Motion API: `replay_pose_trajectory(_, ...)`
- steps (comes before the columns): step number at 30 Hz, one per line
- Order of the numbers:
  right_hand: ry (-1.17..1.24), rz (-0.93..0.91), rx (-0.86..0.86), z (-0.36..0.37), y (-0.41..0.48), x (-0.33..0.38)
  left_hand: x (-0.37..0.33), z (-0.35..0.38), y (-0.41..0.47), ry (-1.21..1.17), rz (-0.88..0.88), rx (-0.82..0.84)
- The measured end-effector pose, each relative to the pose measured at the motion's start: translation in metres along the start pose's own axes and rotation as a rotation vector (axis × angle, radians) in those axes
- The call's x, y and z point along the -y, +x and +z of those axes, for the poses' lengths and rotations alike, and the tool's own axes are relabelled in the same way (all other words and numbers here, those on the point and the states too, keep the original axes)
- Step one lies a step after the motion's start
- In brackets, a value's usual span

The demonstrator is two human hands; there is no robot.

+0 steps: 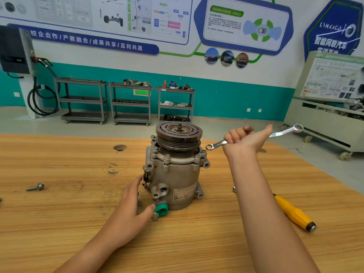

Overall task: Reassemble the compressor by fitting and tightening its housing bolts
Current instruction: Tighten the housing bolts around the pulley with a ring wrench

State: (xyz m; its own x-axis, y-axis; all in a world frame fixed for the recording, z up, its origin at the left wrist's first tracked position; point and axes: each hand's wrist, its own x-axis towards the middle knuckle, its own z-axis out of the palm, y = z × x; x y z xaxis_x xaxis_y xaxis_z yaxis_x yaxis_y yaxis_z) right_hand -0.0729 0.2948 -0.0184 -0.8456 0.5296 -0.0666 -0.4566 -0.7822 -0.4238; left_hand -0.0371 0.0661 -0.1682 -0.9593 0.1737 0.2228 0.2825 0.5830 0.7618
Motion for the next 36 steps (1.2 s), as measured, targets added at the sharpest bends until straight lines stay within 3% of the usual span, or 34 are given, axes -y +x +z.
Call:
replay_pose_trajectory(6,0.002,0.014,-0.052,-0.007,0.004,-0.012,0.0,0.0,0.001,0.004,-0.004,0.005)
replay_pose_trajectory(13,-0.197,-0.266,-0.095,0.005,-0.002,-0.027,0.002,0.001,0.001,0.005,-0.007,0.008)
replay_pose_trajectory(17,-0.246,-0.278,-0.148,0.005,0.004,-0.031,0.003,0.002,0.002,-0.001,-0.017,0.004)
replay_pose_trajectory(36,-0.185,-0.602,-0.124,-0.033,-0.041,-0.058,0.002,0.002,0.003,-0.025,-0.006,-0.009)
